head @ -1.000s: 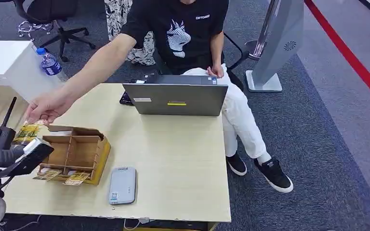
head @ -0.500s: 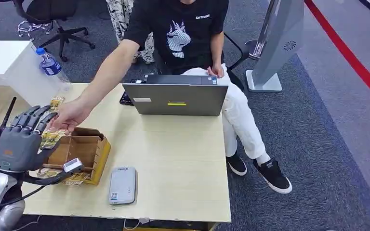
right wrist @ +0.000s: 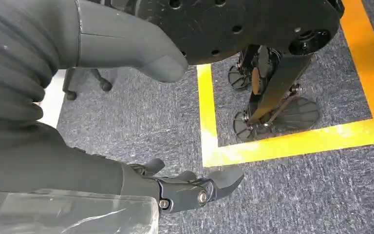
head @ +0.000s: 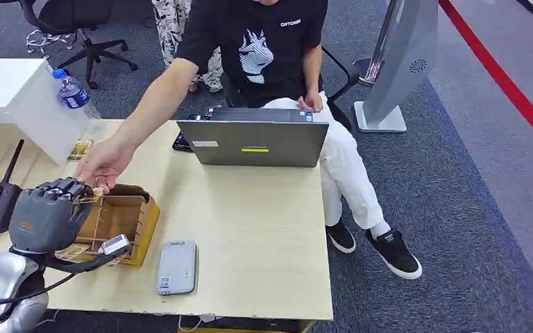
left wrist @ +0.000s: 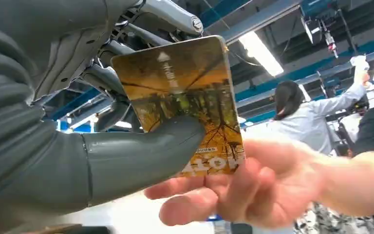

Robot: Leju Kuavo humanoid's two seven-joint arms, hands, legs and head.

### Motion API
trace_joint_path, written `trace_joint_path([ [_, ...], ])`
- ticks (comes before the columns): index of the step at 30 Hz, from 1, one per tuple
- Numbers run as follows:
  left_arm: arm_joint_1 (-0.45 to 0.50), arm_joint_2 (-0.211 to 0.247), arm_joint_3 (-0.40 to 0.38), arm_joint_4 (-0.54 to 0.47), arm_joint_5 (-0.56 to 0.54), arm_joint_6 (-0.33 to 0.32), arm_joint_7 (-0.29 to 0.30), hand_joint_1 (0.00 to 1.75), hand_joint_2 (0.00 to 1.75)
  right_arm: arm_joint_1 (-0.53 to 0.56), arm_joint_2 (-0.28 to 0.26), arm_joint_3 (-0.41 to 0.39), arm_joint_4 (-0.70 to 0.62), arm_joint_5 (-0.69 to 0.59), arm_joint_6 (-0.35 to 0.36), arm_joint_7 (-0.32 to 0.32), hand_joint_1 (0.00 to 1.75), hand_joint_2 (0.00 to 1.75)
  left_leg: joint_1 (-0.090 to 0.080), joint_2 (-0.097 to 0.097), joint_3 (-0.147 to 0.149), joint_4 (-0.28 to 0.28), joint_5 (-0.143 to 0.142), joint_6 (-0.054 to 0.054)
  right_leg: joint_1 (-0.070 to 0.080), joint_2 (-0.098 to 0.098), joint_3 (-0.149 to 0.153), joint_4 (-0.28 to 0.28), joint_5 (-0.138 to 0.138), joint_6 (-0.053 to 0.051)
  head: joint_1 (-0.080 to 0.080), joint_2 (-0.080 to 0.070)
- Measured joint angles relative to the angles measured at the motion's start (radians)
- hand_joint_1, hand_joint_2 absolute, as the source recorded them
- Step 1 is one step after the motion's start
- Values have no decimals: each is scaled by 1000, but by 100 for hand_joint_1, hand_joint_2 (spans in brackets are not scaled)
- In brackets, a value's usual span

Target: Pass the card to the sensor for recognition and then transmit it.

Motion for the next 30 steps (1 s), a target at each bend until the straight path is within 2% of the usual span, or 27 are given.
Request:
trace_joint_path([
  [6,-2,-59,-49,-15,-15,41,2,175,175,0,21,-2,-32,-10,8,4,0,175,0,0,0,0,0,0,0,0,0,0,0,0,0,0],
  [12,-9,-109,-130,-30,-2,30,-32,175,175,0,42,-3,-71,-13,32,16,0,175,0,0,0,0,0,0,0,0,0,0,0,0,-1,0],
  [16,-25,-127,-253,-31,5,-51,-30,175,175,0,53,-5,-90,-19,45,26,0,175,0,0,0,0,0,0,0,0,0,0,0,0,-1,0],
  [20,-53,-129,-357,-20,9,-175,-2,175,175,-1,54,-5,-99,-18,45,32,0,175,0,0,0,0,0,0,0,0,0,0,0,0,-1,0],
  [28,-80,-129,-431,12,8,-214,10,175,175,-1,56,-6,-105,-18,45,35,0,175,0,0,0,0,0,0,0,0,0,0,0,0,0,0],
  [30,-90,-127,-444,20,10,-260,27,175,175,-1,56,-6,-105,-18,45,37,0,175,0,0,0,0,0,0,0,0,0,0,0,0,0,0],
])
